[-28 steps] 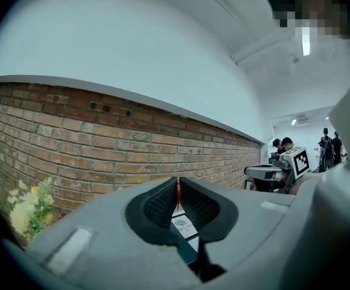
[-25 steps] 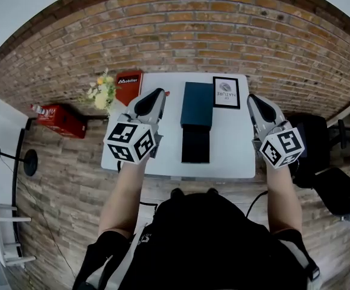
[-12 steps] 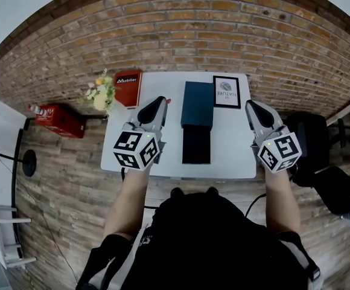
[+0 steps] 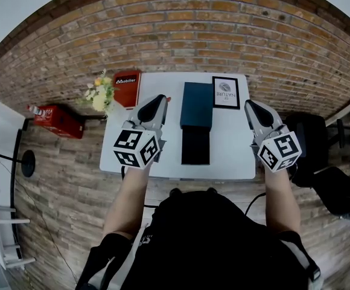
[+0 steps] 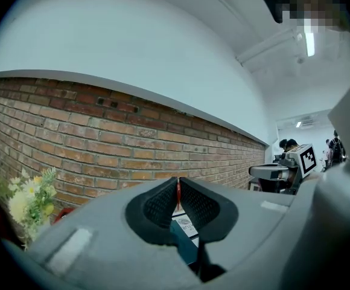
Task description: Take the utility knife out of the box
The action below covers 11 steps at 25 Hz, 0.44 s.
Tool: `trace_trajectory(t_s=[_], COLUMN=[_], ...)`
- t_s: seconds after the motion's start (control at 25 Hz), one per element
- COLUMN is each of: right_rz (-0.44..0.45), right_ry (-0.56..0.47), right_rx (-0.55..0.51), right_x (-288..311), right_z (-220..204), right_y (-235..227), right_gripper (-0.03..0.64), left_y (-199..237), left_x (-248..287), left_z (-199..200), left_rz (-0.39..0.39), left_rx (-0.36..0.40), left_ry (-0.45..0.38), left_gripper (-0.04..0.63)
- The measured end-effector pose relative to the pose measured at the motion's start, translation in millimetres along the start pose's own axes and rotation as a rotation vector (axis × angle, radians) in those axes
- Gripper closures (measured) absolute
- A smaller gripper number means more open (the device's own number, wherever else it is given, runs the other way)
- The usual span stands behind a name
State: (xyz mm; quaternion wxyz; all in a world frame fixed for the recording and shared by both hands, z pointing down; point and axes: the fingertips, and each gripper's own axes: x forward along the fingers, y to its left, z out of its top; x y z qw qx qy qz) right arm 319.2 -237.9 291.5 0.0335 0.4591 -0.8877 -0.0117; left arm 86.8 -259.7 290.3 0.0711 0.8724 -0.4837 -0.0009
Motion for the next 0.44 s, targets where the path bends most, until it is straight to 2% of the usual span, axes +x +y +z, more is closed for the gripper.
trace_trajectory(t_s=[0.44], right_rz=[0.011], right_ry=[-0.017], right_rx=[-0.003], right_x=[3.5], right_z=[7.8], right_y=[2.3], right_gripper=[0.618], left_y=[-2.1], left_x=[-3.4], left_z=[4.6], left_rz=[-0.004], left_rx=[0.002], left_ry=[-0.007], left_gripper=[0.578])
